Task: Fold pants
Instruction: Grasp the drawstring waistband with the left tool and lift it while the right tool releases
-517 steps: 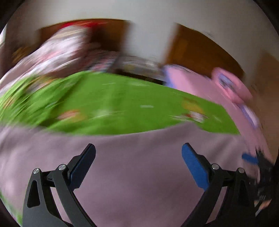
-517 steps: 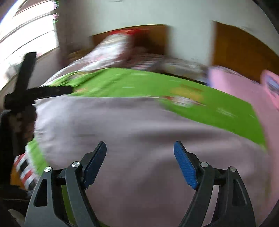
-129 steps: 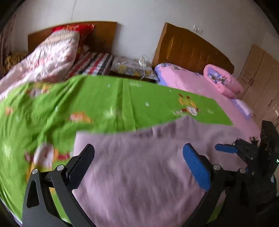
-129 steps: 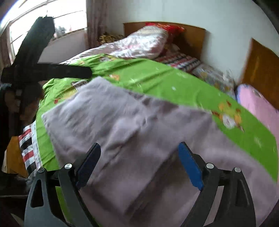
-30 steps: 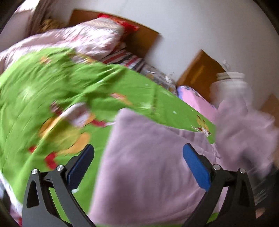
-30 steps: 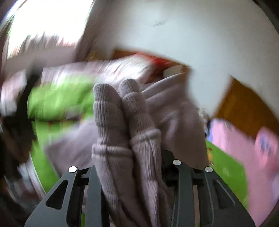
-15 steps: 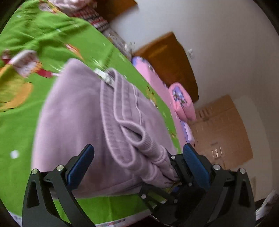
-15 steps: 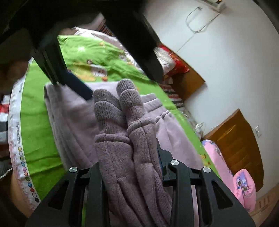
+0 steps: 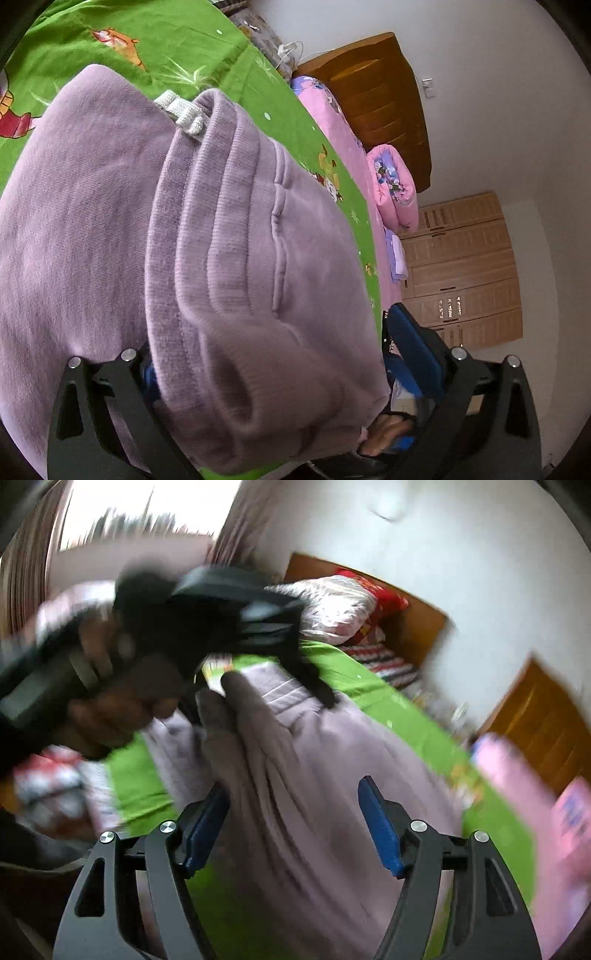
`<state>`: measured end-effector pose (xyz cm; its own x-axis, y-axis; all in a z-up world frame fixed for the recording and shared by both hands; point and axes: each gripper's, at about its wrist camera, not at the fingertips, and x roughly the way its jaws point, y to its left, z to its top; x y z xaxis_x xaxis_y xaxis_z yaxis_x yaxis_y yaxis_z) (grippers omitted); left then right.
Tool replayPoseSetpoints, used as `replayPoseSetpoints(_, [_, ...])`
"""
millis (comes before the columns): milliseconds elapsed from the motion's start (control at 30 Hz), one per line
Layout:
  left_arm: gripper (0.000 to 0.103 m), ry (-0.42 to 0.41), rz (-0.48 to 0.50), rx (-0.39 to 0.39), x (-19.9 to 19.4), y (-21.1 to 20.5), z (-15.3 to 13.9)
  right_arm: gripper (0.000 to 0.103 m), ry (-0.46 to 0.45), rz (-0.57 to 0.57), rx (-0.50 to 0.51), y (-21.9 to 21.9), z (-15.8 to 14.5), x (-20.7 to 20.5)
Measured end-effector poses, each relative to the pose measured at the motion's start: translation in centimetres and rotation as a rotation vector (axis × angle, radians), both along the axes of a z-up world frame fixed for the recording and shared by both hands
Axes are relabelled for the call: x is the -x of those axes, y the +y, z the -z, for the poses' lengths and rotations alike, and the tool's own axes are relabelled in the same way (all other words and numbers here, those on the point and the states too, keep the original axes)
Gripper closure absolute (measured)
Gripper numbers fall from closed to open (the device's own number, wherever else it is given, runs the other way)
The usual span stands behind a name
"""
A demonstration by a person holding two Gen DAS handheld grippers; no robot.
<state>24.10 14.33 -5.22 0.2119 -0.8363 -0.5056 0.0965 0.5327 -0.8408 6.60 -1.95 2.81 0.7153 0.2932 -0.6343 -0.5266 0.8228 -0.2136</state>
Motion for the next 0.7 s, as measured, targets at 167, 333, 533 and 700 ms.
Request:
replayPoseSetpoints(167, [0.002,-0.040,0.008,-0.042,0.7,-0.8,-0.2,0.016,0.067,0.212,-0.227,-9.7,-0.5,3.6])
replayPoseSetpoints(333, [0.002,-0.082,-0.016,-0.063,1.0,-0.7,-0.4,0.017,0.147,0.384,-0.199,-11.3,2.5,5.0])
replayPoseSetpoints(533, [0.002,-0.123,-0.027,-0.099,1.8,-1.7,-0.5,0.017,0.171,0.494,-0.177,-11.3,5.9,1.9])
replayPoseSetpoints(700, [0.073,-0.080,-0.072,-0.176,0.9,-2.4,-1.7,0.017,0.169,0.504,-0.115,-9.8,7.4,-0.2])
